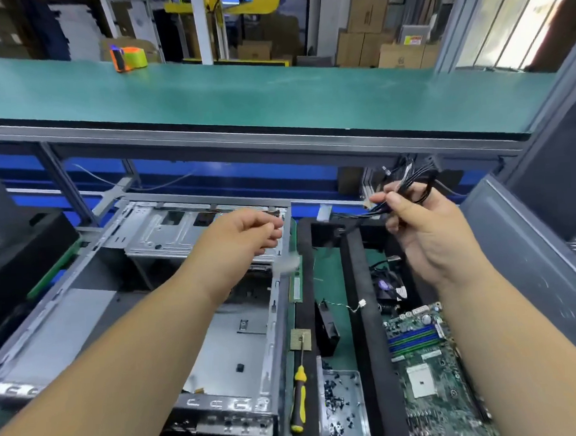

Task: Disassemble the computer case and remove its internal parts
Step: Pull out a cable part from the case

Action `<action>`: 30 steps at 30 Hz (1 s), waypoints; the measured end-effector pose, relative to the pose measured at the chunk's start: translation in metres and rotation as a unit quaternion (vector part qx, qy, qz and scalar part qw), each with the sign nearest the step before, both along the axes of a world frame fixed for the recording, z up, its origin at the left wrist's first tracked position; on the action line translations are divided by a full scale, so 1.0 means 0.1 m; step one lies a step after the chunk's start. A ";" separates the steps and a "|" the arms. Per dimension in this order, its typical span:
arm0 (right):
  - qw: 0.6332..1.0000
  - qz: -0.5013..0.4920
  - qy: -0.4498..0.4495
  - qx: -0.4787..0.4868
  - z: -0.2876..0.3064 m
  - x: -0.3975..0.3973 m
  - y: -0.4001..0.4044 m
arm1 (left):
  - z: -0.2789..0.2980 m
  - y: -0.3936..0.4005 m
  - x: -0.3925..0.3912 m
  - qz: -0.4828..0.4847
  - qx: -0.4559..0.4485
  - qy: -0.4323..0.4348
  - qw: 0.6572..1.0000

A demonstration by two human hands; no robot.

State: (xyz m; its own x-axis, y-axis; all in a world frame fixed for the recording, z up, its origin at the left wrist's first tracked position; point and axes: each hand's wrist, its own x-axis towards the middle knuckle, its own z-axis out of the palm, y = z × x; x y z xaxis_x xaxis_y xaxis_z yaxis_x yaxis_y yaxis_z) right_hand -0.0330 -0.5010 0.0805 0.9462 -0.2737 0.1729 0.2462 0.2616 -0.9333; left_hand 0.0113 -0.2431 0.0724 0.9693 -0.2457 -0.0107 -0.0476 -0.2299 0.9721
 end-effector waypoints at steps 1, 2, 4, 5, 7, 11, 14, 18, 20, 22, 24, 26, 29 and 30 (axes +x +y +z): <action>1.000 0.009 -0.011 0.013 0.02 0.00 -0.04 | -0.04 -0.03 0.01 -0.012 0.059 -0.022 0.998; 1.000 0.017 -0.020 0.016 0.04 0.02 -0.07 | -0.09 -0.06 0.01 -0.031 0.134 -0.045 0.989; 0.999 0.028 -0.026 0.002 0.08 0.04 -0.14 | -0.16 -0.15 -0.01 -0.061 0.262 -0.077 0.960; 0.999 0.028 -0.023 -0.008 0.08 0.06 -0.18 | -0.19 -0.20 -0.03 -0.071 0.294 -0.082 0.950; 0.999 0.017 -0.008 -0.045 0.04 0.11 -0.30 | -0.24 -0.30 -0.07 -0.086 0.324 -0.081 0.939; 0.984 -0.036 0.097 -0.144 -0.25 0.21 -0.57 | -0.32 -0.39 -0.12 -0.060 0.360 -0.099 0.926; 0.962 -0.068 0.193 -0.182 -0.63 0.31 -0.80 | -0.33 -0.39 -0.14 -0.042 0.339 -0.090 0.935; 0.921 -0.074 0.296 -0.244 -1.16 0.44 -1.03 | -0.34 -0.35 -0.18 -0.023 0.311 -0.092 0.946; 0.890 -0.076 0.348 -0.287 -1.33 0.49 -1.10 | -0.36 -0.32 -0.20 -0.019 0.314 -0.101 0.944; 0.838 -0.059 0.414 -0.350 -1.42 0.53 -1.13 | -0.39 -0.29 -0.22 -0.016 0.307 -0.106 0.946; 0.775 -0.049 0.470 -0.418 -1.42 0.53 -1.11 | -0.41 -0.25 -0.25 -0.010 0.299 -0.105 0.948; 0.743 -0.056 0.481 -0.461 -1.40 0.51 -1.08 | -0.43 -0.21 -0.26 -0.006 0.290 -0.101 0.952; 0.741 -0.076 0.444 -0.498 -1.36 0.49 -1.01 | -0.45 -0.13 -0.30 0.002 0.276 -0.101 0.956; 0.747 -0.075 0.431 -0.501 -1.33 0.50 -0.97 | -0.45 -0.10 -0.31 0.005 0.272 -0.102 0.957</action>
